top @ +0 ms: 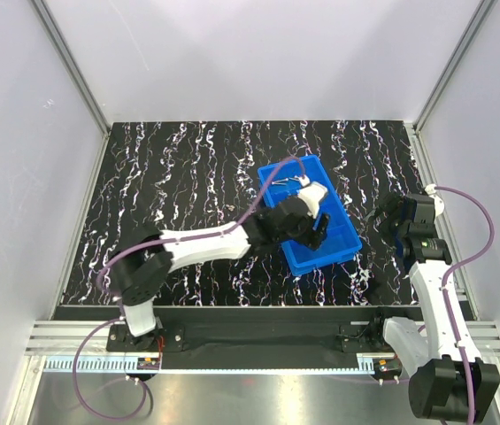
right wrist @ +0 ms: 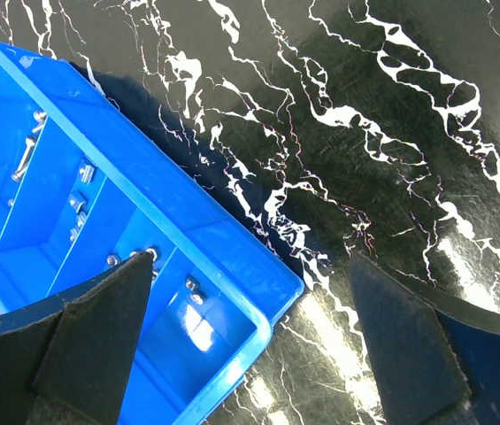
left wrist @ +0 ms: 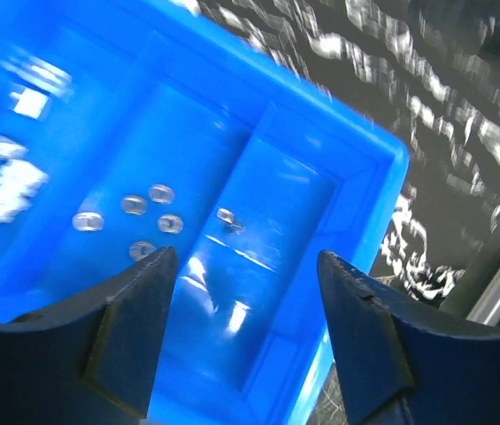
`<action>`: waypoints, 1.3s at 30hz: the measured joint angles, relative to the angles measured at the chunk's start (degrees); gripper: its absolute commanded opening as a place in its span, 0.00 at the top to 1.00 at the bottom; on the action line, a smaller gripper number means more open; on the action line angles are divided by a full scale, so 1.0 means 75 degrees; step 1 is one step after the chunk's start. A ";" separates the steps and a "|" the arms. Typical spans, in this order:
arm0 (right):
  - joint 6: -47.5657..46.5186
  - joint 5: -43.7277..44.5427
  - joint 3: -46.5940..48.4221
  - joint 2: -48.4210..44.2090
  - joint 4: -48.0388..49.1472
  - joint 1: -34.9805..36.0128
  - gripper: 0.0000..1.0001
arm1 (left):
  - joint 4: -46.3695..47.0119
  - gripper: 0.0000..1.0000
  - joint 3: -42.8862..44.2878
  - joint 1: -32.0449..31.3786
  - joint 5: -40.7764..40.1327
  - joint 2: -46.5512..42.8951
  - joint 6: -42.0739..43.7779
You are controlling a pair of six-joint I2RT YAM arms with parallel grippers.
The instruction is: Sort the screws and nuts into containers
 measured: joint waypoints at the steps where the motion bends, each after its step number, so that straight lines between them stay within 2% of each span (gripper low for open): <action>1: 0.0000 -0.0012 -0.0009 0.0000 0.0000 0.0000 0.00 | -0.0041 0.27 -0.0067 0.0052 -0.0108 -0.0251 -0.0041; 4: -0.0006 -0.0061 -0.0058 0.0000 0.0023 0.0000 0.00 | -0.0219 0.27 -0.0353 0.0530 -0.0545 -0.1279 -0.0414; 8: -0.0012 -0.0119 -0.0137 0.0023 0.0073 0.0000 0.00 | -0.0460 0.27 -0.0944 0.2098 -0.1329 -0.2556 -0.1105; 11: -0.0017 -0.0262 -0.0157 0.0102 0.0134 0.0000 0.00 | -0.0627 0.29 -0.1262 0.3360 -0.1915 -0.2658 -0.1431; 13: -0.0023 -0.0323 -0.0160 0.0181 0.0195 0.0000 0.00 | -0.0874 0.30 -0.1373 0.3742 -0.2124 -0.2328 -0.1542; 22: -0.0032 -0.0420 -0.0166 0.0291 0.0268 0.0000 0.00 | -0.1664 0.37 -0.1236 0.3847 -0.2570 -0.0009 -0.2136; 33: -0.0058 -0.0414 -0.0166 0.0283 0.0265 0.0000 0.00 | -0.1664 0.38 -0.0758 0.3847 -0.2771 0.0493 -0.2285; 39: -0.0061 -0.0411 -0.0166 0.0283 0.0265 0.0000 0.00 | -0.1632 0.50 -0.0711 0.3847 -0.2795 0.0769 -0.2334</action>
